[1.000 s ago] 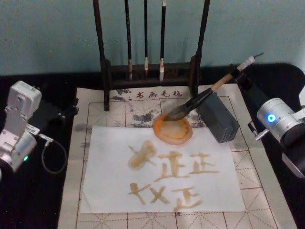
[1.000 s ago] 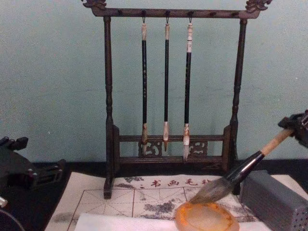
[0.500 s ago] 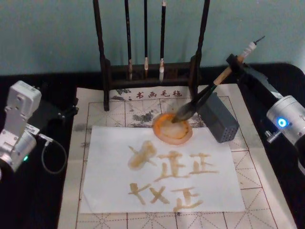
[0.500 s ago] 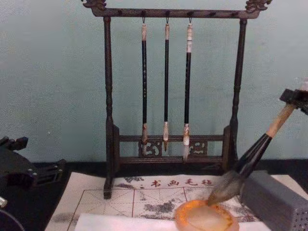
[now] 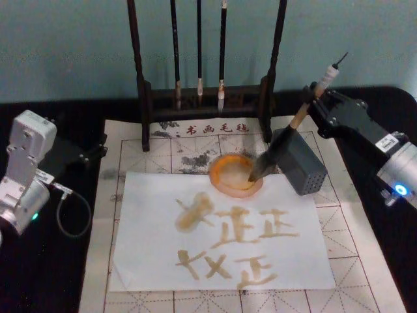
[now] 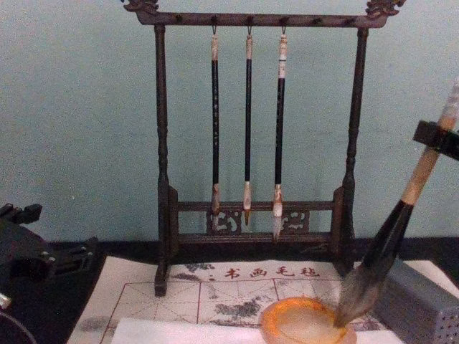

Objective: Pick up the brush from the inkstone, write on the paper, then place the brush back to its original position.

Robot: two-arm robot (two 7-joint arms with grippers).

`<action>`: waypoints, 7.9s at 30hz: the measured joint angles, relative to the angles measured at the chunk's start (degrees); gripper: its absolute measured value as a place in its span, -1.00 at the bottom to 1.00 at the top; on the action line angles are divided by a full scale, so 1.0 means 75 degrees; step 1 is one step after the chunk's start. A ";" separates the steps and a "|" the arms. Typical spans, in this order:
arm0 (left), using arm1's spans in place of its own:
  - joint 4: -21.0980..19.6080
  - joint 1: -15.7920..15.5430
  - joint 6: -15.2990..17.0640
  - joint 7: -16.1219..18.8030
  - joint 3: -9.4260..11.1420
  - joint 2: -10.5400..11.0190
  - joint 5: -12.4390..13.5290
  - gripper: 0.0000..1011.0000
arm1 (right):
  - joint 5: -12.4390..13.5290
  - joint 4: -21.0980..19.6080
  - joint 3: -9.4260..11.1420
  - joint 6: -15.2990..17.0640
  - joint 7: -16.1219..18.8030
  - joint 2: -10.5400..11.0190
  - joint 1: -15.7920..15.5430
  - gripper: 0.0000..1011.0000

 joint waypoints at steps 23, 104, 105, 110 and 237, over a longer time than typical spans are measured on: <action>0.0000 0.0000 0.0000 0.0001 0.0000 0.0000 0.0000 0.98 | -0.0501 -0.0924 0.0647 -0.1002 0.1538 0.0872 -0.1394 -0.63; 0.0000 0.0000 0.0000 0.0001 0.0000 0.0000 0.0000 0.98 | -0.1054 -0.1380 0.1450 -0.1183 0.2291 0.0926 -0.2737 -0.63; 0.0000 0.0000 0.0000 0.0000 0.0000 0.0000 0.0000 0.98 | -0.1057 -0.1377 0.1448 -0.1183 0.2285 0.0921 -0.2729 -0.63; 0.0000 0.0000 0.0000 0.0000 0.0000 0.0000 0.0000 0.98 | -0.1113 -0.1343 0.1424 -0.1183 0.2266 0.0894 -0.2681 -0.63; 0.0000 0.0000 0.0000 0.0000 0.0000 0.0000 0.0000 0.98 | 0.1989 0.0566 0.0847 0.2281 -0.1302 -0.1361 0.0375 -0.63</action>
